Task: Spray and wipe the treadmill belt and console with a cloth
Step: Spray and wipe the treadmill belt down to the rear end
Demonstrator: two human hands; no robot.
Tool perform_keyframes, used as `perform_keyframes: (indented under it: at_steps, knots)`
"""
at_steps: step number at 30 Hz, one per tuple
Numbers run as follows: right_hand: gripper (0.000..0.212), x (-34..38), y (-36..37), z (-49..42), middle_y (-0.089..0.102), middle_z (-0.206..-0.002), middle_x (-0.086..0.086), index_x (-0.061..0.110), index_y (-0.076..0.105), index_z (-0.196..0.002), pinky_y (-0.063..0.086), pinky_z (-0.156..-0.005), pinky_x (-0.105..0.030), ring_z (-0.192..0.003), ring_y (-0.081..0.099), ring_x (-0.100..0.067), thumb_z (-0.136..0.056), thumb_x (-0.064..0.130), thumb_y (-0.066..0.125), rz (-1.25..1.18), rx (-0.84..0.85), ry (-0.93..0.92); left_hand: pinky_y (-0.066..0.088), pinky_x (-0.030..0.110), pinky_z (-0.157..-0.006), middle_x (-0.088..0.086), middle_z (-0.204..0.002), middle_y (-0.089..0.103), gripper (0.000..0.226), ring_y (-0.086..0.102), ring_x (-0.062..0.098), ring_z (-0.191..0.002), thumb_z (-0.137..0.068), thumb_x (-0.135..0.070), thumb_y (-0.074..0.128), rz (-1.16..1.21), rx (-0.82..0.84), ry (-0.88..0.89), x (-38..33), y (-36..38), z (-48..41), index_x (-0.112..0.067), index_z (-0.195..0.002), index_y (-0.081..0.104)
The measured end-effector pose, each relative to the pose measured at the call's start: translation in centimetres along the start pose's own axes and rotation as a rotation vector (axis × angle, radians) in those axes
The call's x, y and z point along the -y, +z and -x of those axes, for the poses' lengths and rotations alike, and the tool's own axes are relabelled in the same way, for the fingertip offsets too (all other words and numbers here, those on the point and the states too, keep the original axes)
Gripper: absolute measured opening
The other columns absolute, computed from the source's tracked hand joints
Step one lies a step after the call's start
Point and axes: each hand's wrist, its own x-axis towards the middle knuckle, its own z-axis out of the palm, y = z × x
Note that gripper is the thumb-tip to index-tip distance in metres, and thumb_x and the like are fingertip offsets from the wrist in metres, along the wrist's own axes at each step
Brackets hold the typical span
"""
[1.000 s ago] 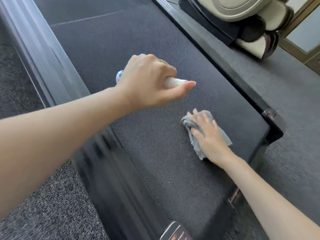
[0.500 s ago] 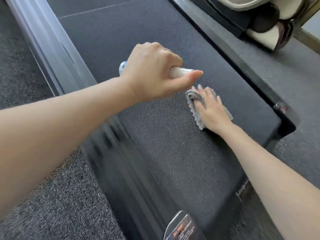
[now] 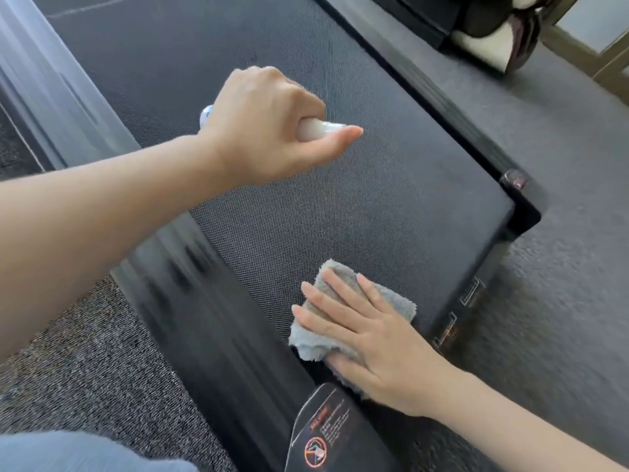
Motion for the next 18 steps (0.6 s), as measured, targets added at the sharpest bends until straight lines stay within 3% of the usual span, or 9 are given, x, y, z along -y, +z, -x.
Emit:
perform_keyframes:
  at_steps: [4, 7, 9, 11, 15, 18]
  knots:
    - [0.055, -2.0, 0.0, -1.0, 0.002, -0.158, 0.017, 0.040, 0.011, -0.149, -0.008, -0.118, -0.038, -0.146, -0.009, -0.005, -0.098, 0.039, 0.032, 0.003, -0.040, 0.058, 0.012, 0.027, -0.049, -0.005, -0.045, 0.026, 0.058, 0.028, 0.022, -0.044, -0.090, -0.060, 0.035, 0.003, 0.022, 0.027, -0.4, 0.4, 0.0, -0.021, -0.050, 0.018]
    - [0.051, -6.8, -1.2, -5.1, 0.003, -0.157, 0.017, 0.037, 0.015, -0.149, -0.008, -0.119, -0.041, -0.143, -0.012, 0.002, -0.100, 0.039, 0.030, -0.090, -0.171, 0.313, 0.013, 0.029, -0.051, -0.003, -0.045, 0.026, 0.058, 0.029, 0.025, -0.045, -0.090, -0.060, 0.035, 0.010, 0.031, 0.046, -0.7, 0.3, 0.3, -0.021, -0.050, 0.018]
    - [0.049, -9.7, -2.5, -7.4, 0.007, -0.160, 0.013, 0.036, 0.017, -0.150, -0.006, -0.119, -0.046, -0.146, -0.007, -0.005, -0.102, 0.038, 0.028, -0.115, -0.206, 0.488, 0.013, 0.029, -0.050, -0.002, -0.045, 0.028, 0.058, 0.029, 0.025, -0.044, -0.091, -0.060, 0.035, 0.014, 0.042, 0.057, -0.8, 0.2, 0.5, -0.022, -0.050, 0.019]
    - [0.049, -10.0, -2.8, -8.2, 0.006, -0.161, 0.010, 0.035, 0.016, -0.150, -0.007, -0.119, -0.046, -0.147, -0.007, -0.011, -0.102, 0.038, 0.027, -0.110, -0.184, 0.542, 0.015, 0.029, -0.050, 0.000, -0.045, 0.029, 0.058, 0.030, 0.027, -0.044, -0.090, -0.059, 0.036, 0.013, 0.048, 0.052, -0.8, 0.3, 0.7, -0.021, -0.050, 0.021]
    - [0.052, -3.5, -1.1, -5.4, 0.003, -0.160, 0.012, 0.036, 0.015, -0.150, -0.011, -0.118, -0.042, -0.146, -0.013, -0.011, -0.099, 0.045, 0.024, -0.108, -0.104, 0.237, 0.017, 0.028, -0.052, -0.005, -0.045, 0.024, 0.057, 0.027, 0.026, -0.044, -0.091, -0.056, 0.038, 0.013, 0.054, 0.068, -1.2, 0.3, 0.7, -0.022, -0.050, 0.017]
    - [0.053, -0.3, 0.1, -0.9, 0.007, -0.160, 0.013, 0.035, 0.018, -0.150, -0.007, -0.119, -0.042, -0.148, -0.007, -0.012, -0.099, 0.039, 0.032, -0.012, -0.023, 0.022, 0.015, 0.027, -0.052, -0.004, -0.045, 0.024, 0.056, 0.028, 0.024, -0.044, -0.091, -0.056, 0.037, 0.011, 0.065, 0.070, -1.4, 0.3, 0.7, -0.022, -0.050, 0.017]
